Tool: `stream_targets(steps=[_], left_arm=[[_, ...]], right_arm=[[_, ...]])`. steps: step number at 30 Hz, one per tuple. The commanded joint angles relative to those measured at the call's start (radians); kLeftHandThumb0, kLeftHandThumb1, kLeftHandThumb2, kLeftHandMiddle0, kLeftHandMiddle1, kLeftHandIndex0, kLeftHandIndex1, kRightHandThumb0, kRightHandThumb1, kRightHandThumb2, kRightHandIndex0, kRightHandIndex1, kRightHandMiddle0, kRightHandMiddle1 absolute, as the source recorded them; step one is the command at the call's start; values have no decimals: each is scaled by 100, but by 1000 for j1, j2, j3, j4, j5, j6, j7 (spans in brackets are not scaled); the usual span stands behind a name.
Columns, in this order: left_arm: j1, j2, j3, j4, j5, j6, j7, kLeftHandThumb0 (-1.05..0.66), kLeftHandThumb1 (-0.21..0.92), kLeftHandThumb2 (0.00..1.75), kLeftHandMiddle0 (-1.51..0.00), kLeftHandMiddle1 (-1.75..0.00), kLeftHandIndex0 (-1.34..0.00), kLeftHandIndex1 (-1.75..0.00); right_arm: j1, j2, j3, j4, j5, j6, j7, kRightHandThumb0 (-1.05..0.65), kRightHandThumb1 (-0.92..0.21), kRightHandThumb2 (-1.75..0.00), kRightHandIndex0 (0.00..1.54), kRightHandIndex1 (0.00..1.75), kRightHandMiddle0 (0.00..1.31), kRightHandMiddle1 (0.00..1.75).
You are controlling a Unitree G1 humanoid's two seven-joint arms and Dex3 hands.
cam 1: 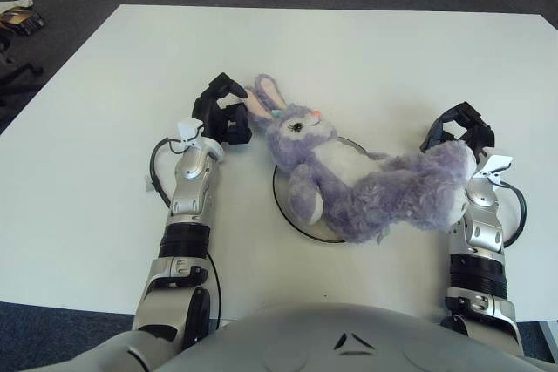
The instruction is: Put the doll into the plate.
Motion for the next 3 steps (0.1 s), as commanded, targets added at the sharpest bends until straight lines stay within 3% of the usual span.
stream_targets(steps=[1, 3], left_arm=[[23, 12, -7, -8, 9, 27, -5, -53, 21, 145, -135, -175, -71, -175], [24, 17, -10, -20, 20, 44, 6, -53, 21, 145, -135, -175, -70, -175]], right_arm=[[9, 10, 0, 0, 16, 27, 2, -54, -19, -148, 135, 175, 73, 175], [6, 11, 0, -2, 17, 33, 2, -54, -19, -148, 135, 175, 72, 175]])
